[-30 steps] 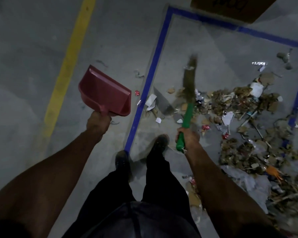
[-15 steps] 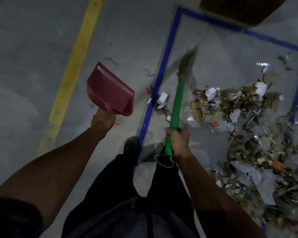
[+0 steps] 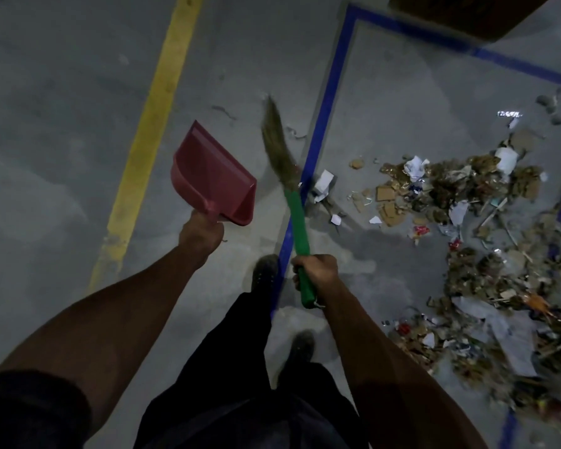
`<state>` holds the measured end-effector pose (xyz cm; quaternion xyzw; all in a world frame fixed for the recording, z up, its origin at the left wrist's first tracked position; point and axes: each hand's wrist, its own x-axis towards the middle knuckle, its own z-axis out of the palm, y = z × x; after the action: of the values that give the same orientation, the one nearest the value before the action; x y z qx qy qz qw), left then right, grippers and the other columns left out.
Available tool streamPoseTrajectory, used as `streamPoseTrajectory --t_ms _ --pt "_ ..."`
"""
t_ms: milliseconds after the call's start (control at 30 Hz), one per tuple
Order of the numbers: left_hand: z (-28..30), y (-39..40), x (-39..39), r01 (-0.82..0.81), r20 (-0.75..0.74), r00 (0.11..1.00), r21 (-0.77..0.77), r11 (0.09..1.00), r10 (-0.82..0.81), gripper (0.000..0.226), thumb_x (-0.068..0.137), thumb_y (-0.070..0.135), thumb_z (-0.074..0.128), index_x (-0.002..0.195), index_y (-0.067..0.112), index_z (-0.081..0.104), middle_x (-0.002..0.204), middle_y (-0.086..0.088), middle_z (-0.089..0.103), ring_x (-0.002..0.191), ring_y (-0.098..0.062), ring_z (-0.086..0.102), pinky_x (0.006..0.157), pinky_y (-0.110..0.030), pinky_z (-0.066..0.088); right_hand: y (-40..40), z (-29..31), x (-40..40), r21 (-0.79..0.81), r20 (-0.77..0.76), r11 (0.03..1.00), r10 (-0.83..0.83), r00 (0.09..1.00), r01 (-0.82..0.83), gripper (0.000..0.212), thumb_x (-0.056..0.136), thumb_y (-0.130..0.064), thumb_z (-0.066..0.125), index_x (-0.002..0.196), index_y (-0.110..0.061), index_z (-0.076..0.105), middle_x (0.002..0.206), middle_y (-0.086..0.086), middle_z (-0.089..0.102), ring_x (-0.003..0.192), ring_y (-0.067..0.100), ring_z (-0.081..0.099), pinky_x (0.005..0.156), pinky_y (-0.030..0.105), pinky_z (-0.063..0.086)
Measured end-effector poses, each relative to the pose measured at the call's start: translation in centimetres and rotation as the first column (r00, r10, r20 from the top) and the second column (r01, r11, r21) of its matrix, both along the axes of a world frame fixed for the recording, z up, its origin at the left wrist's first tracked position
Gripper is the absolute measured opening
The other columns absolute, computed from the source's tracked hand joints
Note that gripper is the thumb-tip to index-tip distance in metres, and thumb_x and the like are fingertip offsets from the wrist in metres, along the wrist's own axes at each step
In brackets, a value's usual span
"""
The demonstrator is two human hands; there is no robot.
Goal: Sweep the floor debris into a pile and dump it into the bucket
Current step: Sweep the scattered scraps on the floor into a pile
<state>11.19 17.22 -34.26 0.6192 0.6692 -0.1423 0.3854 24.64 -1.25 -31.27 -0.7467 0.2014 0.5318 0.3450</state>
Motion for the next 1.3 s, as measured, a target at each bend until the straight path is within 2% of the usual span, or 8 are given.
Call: streamPoseTrajectory --t_ms 300,433,533,700,800,967,1100,1300 --pt "-0.8 -2.1 0.3 0.033 0.011 0.999 0.029 0.999 -0.033 0.033 0.084 0.023 0.058 0.113 0.007 0.057 0.104 -0.016 0.063 0.091 -0.034 0.061 0.069 -0.032 0.043 -6.1 0.2 3.4 0.018 0.131 0.931 -0.364 0.922 0.365 0.011 0.083 0.002 0.066 0.089 0.008 0.060 0.064 0.014 0.056 0.044 0.019 0.053 0.039 0.023 0.045" --pt "-0.8 -3.1 0.0 0.020 0.029 0.999 0.013 1.000 -0.020 0.031 0.080 0.026 0.057 0.105 0.008 0.059 0.092 -0.016 0.066 0.081 -0.033 0.063 0.063 -0.031 0.043 -8.1 1.7 0.4 0.058 0.206 0.973 -0.229 0.951 0.221 0.013 0.086 0.000 0.062 0.097 0.007 0.060 0.075 0.014 0.059 0.054 0.020 0.057 0.046 0.028 0.049" --pt "-0.9 -3.8 -0.4 0.014 0.038 0.999 0.003 1.000 -0.014 0.038 0.074 0.032 0.055 0.102 0.007 0.061 0.089 -0.018 0.068 0.079 -0.036 0.066 0.061 -0.031 0.046 -9.5 2.2 -2.4 0.064 0.208 0.994 -0.096 0.973 0.085 0.010 0.087 0.001 0.060 0.095 0.007 0.060 0.068 0.014 0.056 0.049 0.022 0.055 0.042 0.028 0.046" --pt "-1.0 -5.5 -0.9 0.028 0.031 0.999 0.013 1.000 -0.028 0.041 0.069 0.035 0.054 0.100 0.008 0.061 0.088 -0.018 0.069 0.078 -0.036 0.067 0.061 -0.031 0.046 -12.1 1.8 -5.5 0.068 0.085 0.974 0.212 0.974 -0.218 0.006 0.086 -0.001 0.061 0.092 0.001 0.061 0.062 0.011 0.059 0.039 0.015 0.056 0.039 0.024 0.044" --pt "-1.3 -6.5 -1.2 0.039 0.017 0.999 0.007 0.999 -0.039 0.043 0.068 0.033 0.054 0.102 0.008 0.061 0.088 -0.018 0.068 0.078 -0.036 0.066 0.061 -0.030 0.046 -13.5 1.0 -6.4 0.033 0.009 0.966 0.257 0.966 -0.257 0.010 0.084 -0.005 0.066 0.081 0.002 0.059 0.059 0.013 0.057 0.036 0.017 0.054 0.037 0.024 0.043" --pt "-1.7 -8.4 -1.6 0.027 0.034 0.999 -0.005 1.000 -0.027 0.045 0.065 0.033 0.054 0.101 0.007 0.061 0.088 -0.020 0.068 0.080 -0.037 0.067 0.061 -0.030 0.046 -17.6 -0.3 -5.2 -0.061 -0.004 0.996 0.069 0.998 -0.070 0.011 0.083 -0.002 0.066 0.086 0.007 0.062 0.070 0.015 0.059 0.043 0.018 0.056 0.041 0.025 0.046" --pt "-1.6 -9.3 -2.3 0.035 0.036 0.999 0.009 0.999 -0.035 0.046 0.066 0.036 0.053 0.102 0.008 0.060 0.088 -0.019 0.068 0.080 -0.038 0.067 0.064 -0.033 0.049 -19.7 -0.3 -1.8 -0.098 0.118 0.988 -0.109 0.987 0.121 0.012 0.082 0.002 0.065 0.087 0.011 0.061 0.061 0.015 0.054 0.040 0.020 0.051 0.039 0.025 0.042" --pt "-1.6 -9.6 -2.1 0.030 0.049 0.998 0.003 1.000 -0.030 0.044 0.069 0.037 0.053 0.101 0.008 0.060 0.087 -0.020 0.068 0.079 -0.038 0.066 0.063 -0.035 0.049 -19.5 2.5 0.4 0.033 0.186 0.982 -0.190 0.964 0.187 0.007 0.087 0.004 0.061 0.091 0.009 0.060 0.066 0.014 0.055 0.039 0.016 0.049 0.036 0.022 0.041"
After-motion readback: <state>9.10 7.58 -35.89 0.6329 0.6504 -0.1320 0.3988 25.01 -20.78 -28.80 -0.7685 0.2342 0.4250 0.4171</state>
